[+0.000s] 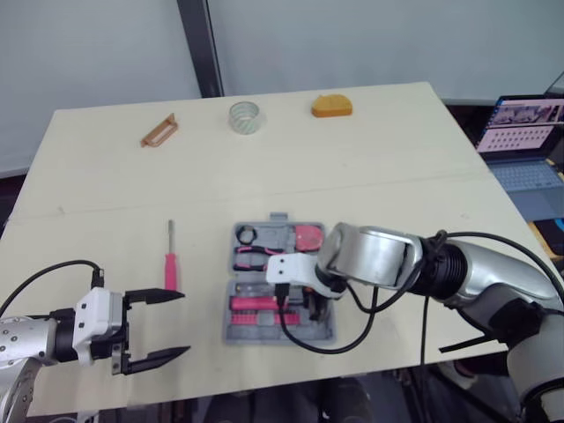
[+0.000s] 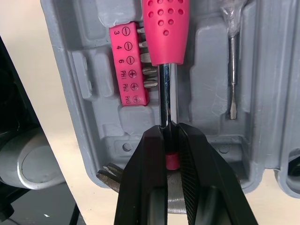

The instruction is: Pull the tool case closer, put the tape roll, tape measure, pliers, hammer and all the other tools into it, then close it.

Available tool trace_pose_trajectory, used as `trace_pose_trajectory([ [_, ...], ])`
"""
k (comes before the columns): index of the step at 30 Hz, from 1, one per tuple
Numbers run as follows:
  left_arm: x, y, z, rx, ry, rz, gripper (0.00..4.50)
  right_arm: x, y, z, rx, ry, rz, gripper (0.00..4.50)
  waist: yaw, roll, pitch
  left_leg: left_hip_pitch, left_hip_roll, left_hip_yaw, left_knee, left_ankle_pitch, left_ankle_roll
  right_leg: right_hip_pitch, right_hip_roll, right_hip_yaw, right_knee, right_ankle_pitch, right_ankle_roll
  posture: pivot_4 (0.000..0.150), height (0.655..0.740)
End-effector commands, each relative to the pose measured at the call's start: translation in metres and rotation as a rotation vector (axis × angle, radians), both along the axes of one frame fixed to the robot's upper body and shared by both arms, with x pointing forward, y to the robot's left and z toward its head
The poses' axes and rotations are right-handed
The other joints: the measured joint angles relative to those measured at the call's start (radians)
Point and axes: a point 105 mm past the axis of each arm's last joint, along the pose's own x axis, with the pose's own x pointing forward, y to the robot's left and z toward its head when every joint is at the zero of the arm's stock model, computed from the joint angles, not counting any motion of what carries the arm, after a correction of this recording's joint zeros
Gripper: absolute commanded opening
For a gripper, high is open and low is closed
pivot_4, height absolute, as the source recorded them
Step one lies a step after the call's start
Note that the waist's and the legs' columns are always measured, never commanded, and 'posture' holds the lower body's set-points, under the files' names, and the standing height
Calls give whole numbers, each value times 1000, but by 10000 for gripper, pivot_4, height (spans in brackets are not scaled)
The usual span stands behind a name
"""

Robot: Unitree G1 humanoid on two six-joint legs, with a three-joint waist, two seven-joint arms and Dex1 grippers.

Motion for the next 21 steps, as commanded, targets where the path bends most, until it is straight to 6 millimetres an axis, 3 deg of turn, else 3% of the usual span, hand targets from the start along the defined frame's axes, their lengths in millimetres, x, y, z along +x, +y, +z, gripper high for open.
trace_pose_trajectory([
  [1,-1,1,6,8,-26,7,45000,-1,5,4,18,-10,26,151,0,0,0,0,0,0,0,0,0,0,0,0,0,0,0,1500,7400],
  [6,-2,1,5,6,-27,11,45000,-1,6,3,19,-9,29,151,0,0,0,0,0,0,0,0,0,0,0,0,0,0,0,1500,7400],
  [10,-3,1,5,5,-26,12,45000,-1,6,5,28,-7,37,17508,0,0,0,0,0,0,0,0,0,0,0,0,0,0,0,1500,7400],
  [15,-2,1,4,3,-26,11,45000,-3,9,24,72,-7,29,40328,0,0,0,0,0,0,0,0,0,0,0,0,0,0,0,1500,7400],
  [21,3,-1,6,-11,-37,14,45000,-3,4,48,239,-5,-12,40328,3,-2,-1,0,0,0,0,0,0,0,0,0,0,0,0,1500,7400],
])
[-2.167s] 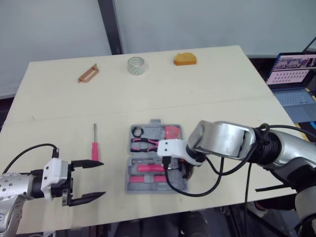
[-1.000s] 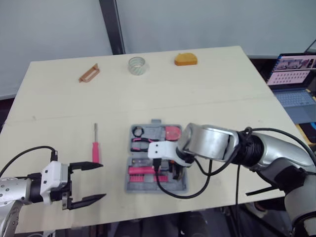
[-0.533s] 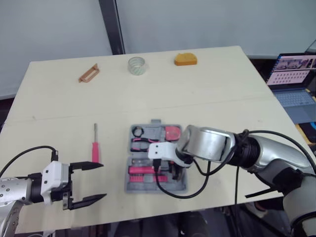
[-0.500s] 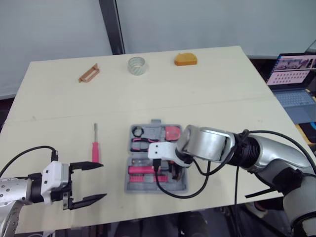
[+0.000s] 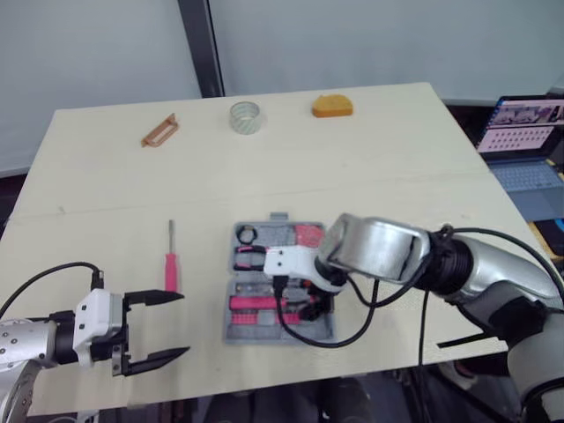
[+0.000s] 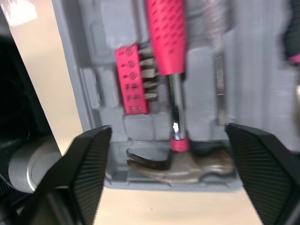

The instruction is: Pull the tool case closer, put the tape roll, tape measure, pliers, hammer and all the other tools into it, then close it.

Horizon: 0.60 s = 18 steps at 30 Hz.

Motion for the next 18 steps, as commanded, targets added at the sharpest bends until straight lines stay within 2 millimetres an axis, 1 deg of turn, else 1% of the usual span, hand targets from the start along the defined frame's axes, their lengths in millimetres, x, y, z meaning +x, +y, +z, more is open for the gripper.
trace_pose_trajectory([
  [1,3,-1,5,-10,-32,0,45000,-4,1,14,173,-14,18,40328,2,-3,-2,0,0,0,0,0,0,0,0,0,0,0,0,1500,7400],
  [3,6,-2,6,-14,-39,-2,45000,-4,0,15,285,-37,31,40328,4,-6,-3,1,0,-1,0,0,0,2,0,-1,0,0,0,1500,7400],
  [6,10,-3,6,-19,-49,-4,45000,-7,-2,17,487,-34,48,32711,3,-6,-3,1,0,1,1,-1,0,2,0,-1,-1,0,0,1500,7400],
  [7,11,-3,6,-20,-50,-4,45000,-8,-3,17,535,-41,60,28531,3,-6,-3,1,0,1,1,-1,0,2,0,-1,-1,0,0,1500,7400],
  [11,13,-4,5,-27,-60,-6,45000,-15,-7,10,735,-36,67,8953,3,-7,-3,2,0,1,0,-1,0,2,0,-1,-1,0,0,1500,7400],
  [12,13,-5,5,-29,-61,-5,45000,-17,-8,7,754,-18,69,5402,2,-7,-3,2,0,2,0,-1,0,2,0,-1,-1,0,0,1500,7400],
  [13,13,-4,5,-31,-63,-3,45000,-17,-10,2,760,-12,68,421,2,-7,-3,2,0,2,0,-1,0,2,0,-1,-1,0,0,1500,7400],
  [16,13,-3,4,-33,-63,1,45000,-9,-16,-13,730,-38,37,421,1,-7,-3,3,1,3,0,-1,0,2,0,-1,-1,0,0,1500,7400],
  [18,12,-1,3,-32,-62,4,45000,-5,-20,-20,723,-59,55,421,2,-7,-3,3,1,3,1,-1,0,3,0,-1,-2,0,0,1500,7400],
])
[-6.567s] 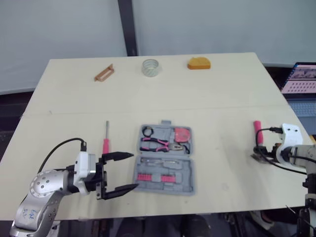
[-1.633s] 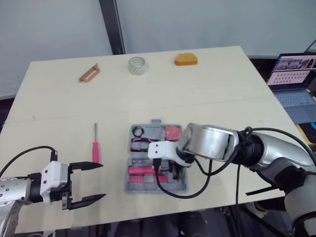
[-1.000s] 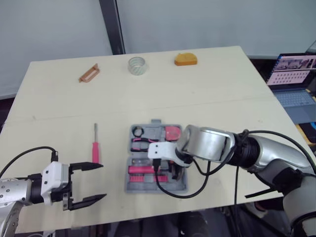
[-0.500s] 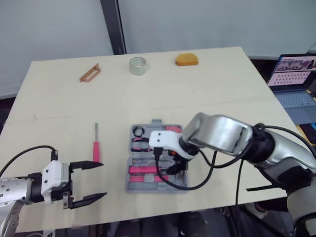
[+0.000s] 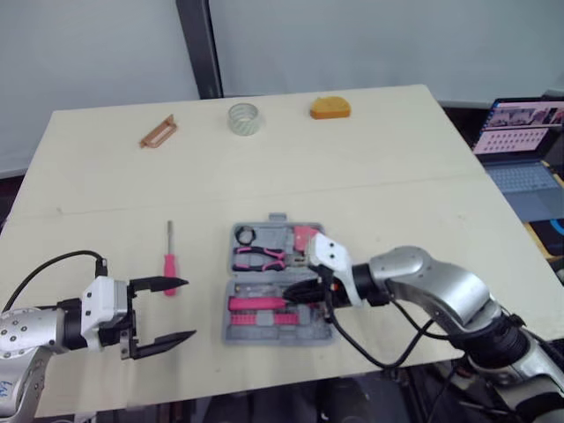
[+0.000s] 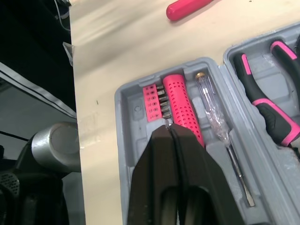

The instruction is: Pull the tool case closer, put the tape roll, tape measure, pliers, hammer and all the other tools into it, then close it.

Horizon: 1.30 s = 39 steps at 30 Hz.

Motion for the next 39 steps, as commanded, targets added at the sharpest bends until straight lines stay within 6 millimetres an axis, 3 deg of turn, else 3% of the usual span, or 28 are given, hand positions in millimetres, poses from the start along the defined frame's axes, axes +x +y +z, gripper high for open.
trace_pose_trajectory([
  [1,-3,3,-1,3,-12,6,45000,4,-3,-5,2,-63,30,421,0,0,0,0,0,0,0,0,0,0,0,0,0,0,0,1500,7400],
  [8,-7,6,-3,6,-10,9,45000,13,-5,-22,-3,-100,51,421,0,0,0,1,0,0,0,0,0,1,0,0,0,0,0,1500,7400],
  [22,-10,9,-4,16,-4,6,45000,12,20,-30,65,-77,114,421,0,0,0,1,1,1,0,0,0,1,0,-1,0,0,0,1500,7400],
  [39,-9,3,0,10,-8,-2,45000,6,21,-45,41,-55,141,421,0,0,0,2,1,1,0,0,0,1,0,-1,0,0,0,1500,7400],
])
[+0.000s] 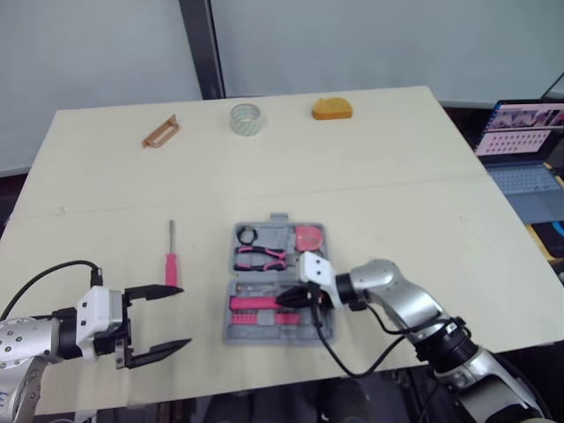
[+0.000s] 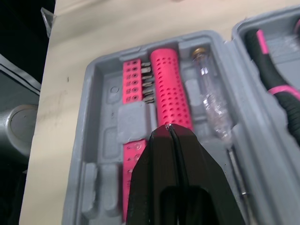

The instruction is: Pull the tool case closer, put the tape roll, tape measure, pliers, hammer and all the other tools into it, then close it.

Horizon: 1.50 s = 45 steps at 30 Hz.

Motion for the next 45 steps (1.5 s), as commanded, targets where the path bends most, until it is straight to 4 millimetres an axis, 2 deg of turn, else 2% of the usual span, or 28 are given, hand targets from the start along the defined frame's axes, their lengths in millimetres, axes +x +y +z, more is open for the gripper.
trace_pose_trajectory([
  [1,-1,-4,8,0,-31,-14,45000,-4,5,4,21,-16,38,421,0,0,0,0,0,0,0,0,0,0,0,0,0,0,0,1500,7400],
  [21,-1,-9,10,-3,-30,-10,45000,9,6,7,48,-26,-14,421,0,0,0,0,0,0,0,0,0,0,0,0,0,0,0,1500,7400],
  [34,-1,-9,11,-1,-31,-7,45000,7,2,-6,14,0,-24,421,0,0,0,1,0,0,0,0,0,0,0,0,0,0,0,1500,7400],
  [45,-1,-9,12,-1,-33,-3,45000,3,-4,-27,-35,40,-54,421,0,0,0,2,0,1,0,0,0,1,0,0,0,0,0,1500,7400],
])
